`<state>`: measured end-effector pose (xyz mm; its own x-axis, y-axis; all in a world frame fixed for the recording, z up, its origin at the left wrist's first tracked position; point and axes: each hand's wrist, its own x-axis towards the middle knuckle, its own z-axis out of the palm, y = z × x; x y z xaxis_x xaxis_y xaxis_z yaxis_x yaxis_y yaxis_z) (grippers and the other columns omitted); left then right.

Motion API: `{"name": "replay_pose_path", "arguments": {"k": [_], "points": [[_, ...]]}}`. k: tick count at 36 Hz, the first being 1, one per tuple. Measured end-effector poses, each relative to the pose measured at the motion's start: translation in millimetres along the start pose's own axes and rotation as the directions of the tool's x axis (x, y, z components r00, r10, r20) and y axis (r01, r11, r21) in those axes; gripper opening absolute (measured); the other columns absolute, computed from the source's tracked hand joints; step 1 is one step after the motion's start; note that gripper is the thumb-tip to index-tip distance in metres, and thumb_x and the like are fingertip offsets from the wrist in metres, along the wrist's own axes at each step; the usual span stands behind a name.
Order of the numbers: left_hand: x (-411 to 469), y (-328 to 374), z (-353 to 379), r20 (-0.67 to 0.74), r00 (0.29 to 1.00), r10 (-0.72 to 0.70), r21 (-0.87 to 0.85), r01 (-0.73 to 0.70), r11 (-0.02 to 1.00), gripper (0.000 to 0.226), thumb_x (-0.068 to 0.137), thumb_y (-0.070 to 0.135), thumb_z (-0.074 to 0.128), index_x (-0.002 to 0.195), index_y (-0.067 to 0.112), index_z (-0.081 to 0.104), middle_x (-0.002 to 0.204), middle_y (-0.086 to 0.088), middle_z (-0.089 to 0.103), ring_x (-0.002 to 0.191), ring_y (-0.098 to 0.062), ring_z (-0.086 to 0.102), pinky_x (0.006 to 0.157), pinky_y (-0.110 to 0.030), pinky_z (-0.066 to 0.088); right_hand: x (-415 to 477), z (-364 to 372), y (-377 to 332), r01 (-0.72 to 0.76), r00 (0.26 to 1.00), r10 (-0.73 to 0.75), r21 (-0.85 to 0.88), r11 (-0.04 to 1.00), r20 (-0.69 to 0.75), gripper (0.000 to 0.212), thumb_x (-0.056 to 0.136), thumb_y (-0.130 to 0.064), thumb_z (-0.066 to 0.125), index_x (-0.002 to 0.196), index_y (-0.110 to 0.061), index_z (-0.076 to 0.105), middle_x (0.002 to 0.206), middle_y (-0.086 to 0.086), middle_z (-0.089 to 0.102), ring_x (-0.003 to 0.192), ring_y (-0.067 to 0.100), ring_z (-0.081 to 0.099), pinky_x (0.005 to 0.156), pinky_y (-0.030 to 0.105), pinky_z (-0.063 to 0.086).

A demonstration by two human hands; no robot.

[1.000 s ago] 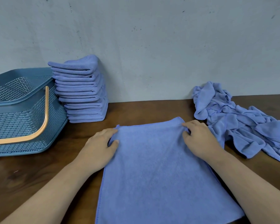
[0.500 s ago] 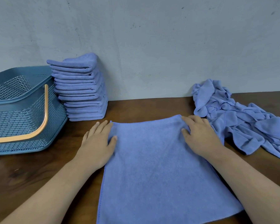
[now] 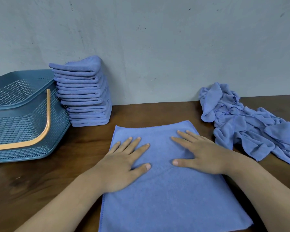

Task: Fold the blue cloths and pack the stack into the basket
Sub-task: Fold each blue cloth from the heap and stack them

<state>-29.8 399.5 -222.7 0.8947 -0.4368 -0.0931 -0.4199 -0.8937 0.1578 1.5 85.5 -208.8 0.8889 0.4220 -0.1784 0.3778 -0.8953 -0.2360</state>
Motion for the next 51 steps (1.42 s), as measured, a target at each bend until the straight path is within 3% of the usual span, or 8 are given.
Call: {"name": "replay_pose_path", "arguments": {"k": [7,13,20,24,32,39,45,51], "points": [[1,0,2,-0.006,1.000,0.013,0.017,-0.013,1.000,0.076,0.098,0.083,0.016,0.162,0.054,-0.013,0.171,0.021,-0.024,0.155,-0.002,-0.031,0.130,-0.037,-0.013,19,-3,-52,0.266,0.964,-0.264,0.043,0.963,-0.035,0.069,0.099,-0.078,0.039,0.162,-0.054,0.023,0.171,-0.031,0.008,0.157,-0.006,-0.003,0.130,0.027,0.003],[3,-4,5,-0.013,1.000,0.009,0.023,-0.009,1.000,0.081,0.097,0.085,0.016,0.164,0.049,-0.011,0.171,0.020,-0.024,0.155,-0.004,-0.030,0.131,-0.041,-0.010,58,-5,-29,0.072,0.997,-0.071,0.017,0.997,-0.013,0.066,0.102,-0.075,0.032,0.162,-0.056,0.017,0.174,-0.022,-0.002,0.161,0.006,-0.006,0.131,0.036,0.000],[2,-3,5,-0.067,0.998,0.013,-0.045,-0.016,0.999,0.079,0.098,0.082,0.024,0.167,0.048,0.002,0.174,0.021,-0.012,0.159,-0.003,-0.019,0.132,-0.038,-0.007,21,-2,-33,0.028,0.956,0.038,0.220,0.975,-0.291,0.050,0.110,-0.051,0.039,0.158,-0.036,0.045,0.166,-0.019,0.033,0.149,-0.005,0.027,0.123,0.018,0.019],[-1,1,1,-0.125,0.992,0.004,-0.091,-0.016,0.996,0.073,0.102,0.075,0.033,0.166,0.042,0.020,0.175,0.019,0.007,0.161,-0.004,-0.004,0.132,-0.037,-0.001,-26,16,-49,0.042,0.954,0.023,0.208,0.977,-0.299,0.057,0.109,-0.051,0.043,0.163,-0.039,0.031,0.168,-0.023,0.017,0.144,-0.019,0.007,0.106,-0.004,0.001],[-10,3,0,-0.026,1.000,0.008,-0.076,-0.010,0.997,0.085,0.095,0.087,0.025,0.167,0.047,0.004,0.173,0.022,-0.012,0.159,-0.003,-0.020,0.132,-0.041,-0.008,-103,42,-41,-0.074,0.991,0.069,-0.041,0.996,-0.115,0.067,0.099,-0.082,0.013,0.158,-0.061,-0.013,0.166,-0.027,-0.031,0.150,-0.005,-0.033,0.130,0.032,-0.009],[-17,8,-5,-0.079,0.997,-0.014,-0.070,0.009,0.997,0.083,0.097,0.085,0.028,0.167,0.044,0.013,0.176,0.018,-0.001,0.161,-0.005,-0.011,0.132,-0.043,-0.004,-113,46,-44,-0.138,0.980,0.131,-0.040,0.990,-0.152,0.073,0.098,-0.083,0.009,0.161,-0.054,-0.015,0.170,-0.017,-0.029,0.153,0.000,-0.032,0.132,0.036,-0.007],[-45,36,-6,-0.100,0.900,-0.424,-0.306,0.377,0.874,0.087,0.101,0.075,0.032,0.169,0.024,0.010,0.178,-0.003,0.003,0.164,-0.025,-0.002,0.132,-0.046,0.007,-114,44,-44,-0.144,0.980,0.137,-0.040,0.989,-0.142,0.074,0.100,-0.081,0.012,0.163,-0.050,-0.011,0.172,-0.015,-0.025,0.155,0.004,-0.029,0.131,0.037,-0.007],[-73,68,16,-0.082,0.937,-0.338,-0.174,0.321,0.931,0.088,0.098,0.082,0.019,0.169,0.034,-0.001,0.177,0.002,-0.015,0.162,-0.020,-0.019,0.132,-0.047,-0.005,-113,40,-46,-0.153,0.984,0.146,-0.066,0.986,-0.104,0.075,0.101,-0.078,0.012,0.165,-0.046,-0.010,0.174,-0.010,-0.020,0.159,0.010,-0.023,0.131,0.043,-0.005]]}}
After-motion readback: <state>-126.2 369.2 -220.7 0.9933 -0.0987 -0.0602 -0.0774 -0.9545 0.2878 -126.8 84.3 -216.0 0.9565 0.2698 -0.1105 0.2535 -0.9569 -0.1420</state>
